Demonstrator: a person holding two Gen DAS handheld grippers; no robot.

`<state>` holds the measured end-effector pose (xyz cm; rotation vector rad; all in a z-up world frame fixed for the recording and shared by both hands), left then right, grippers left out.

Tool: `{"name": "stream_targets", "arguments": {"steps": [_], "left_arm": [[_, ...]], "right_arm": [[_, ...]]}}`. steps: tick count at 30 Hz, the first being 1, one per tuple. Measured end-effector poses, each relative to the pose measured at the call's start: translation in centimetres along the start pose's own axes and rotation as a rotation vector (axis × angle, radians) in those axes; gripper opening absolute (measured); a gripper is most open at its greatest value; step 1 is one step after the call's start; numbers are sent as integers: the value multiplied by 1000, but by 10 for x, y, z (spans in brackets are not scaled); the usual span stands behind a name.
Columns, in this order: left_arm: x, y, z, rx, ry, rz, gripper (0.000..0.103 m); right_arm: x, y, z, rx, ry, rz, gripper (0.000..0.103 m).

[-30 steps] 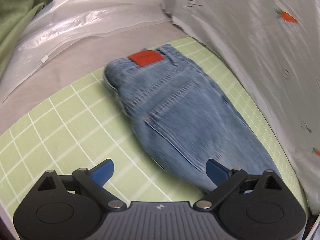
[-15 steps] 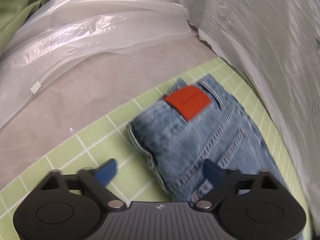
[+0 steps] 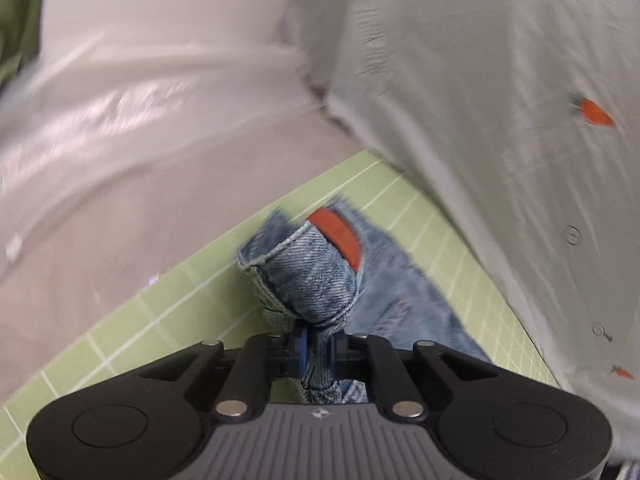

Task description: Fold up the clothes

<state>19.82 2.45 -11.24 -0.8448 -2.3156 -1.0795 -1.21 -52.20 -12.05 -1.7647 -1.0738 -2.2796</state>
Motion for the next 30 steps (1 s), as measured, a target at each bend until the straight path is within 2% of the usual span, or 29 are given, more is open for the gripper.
{"name": "stream_targets", "arguments": {"steps": [5,7,11,16,19,21,25,28,30], "left_arm": [[15,2,-64,-92,-37,-55,9],[15,-10,-95,-131,-54,-68,9],[13,-41,-159,-234,-88,-62,9],[1,-99,-228,-357,-96,17,9],[-21,-145,-248,-379,-106,96,9],[-39,-177,-245,-351,-91,168,10],[-80,-237,-214,-244,14,351,10],[-77,-242,-220,-345,22,348,10],[-75,-239,-223,-359,14,355,10]], "right_arm": [[-2,15,-36,-42,41,-11,103],[-1,23,-53,-59,59,-24,103],[-4,41,-91,-95,73,-43,103],[-19,60,-137,-159,75,-45,103],[-33,69,-156,-177,77,-36,103],[-45,75,-164,-175,72,-26,103],[-66,89,-174,-165,53,2,103],[-69,97,-177,-146,46,-15,103],[-69,96,-178,-154,37,-20,103]]}}
Point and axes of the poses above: each gripper's, at about its wrist camera, not at the fingertips, and x roughly against the way its jaws point, z to its left, y to its top, the point moved 8 cm from there along -x, roughly the way its jaws point, and after that the axes turned 11 degrees about -y, right-handed, at the moved point
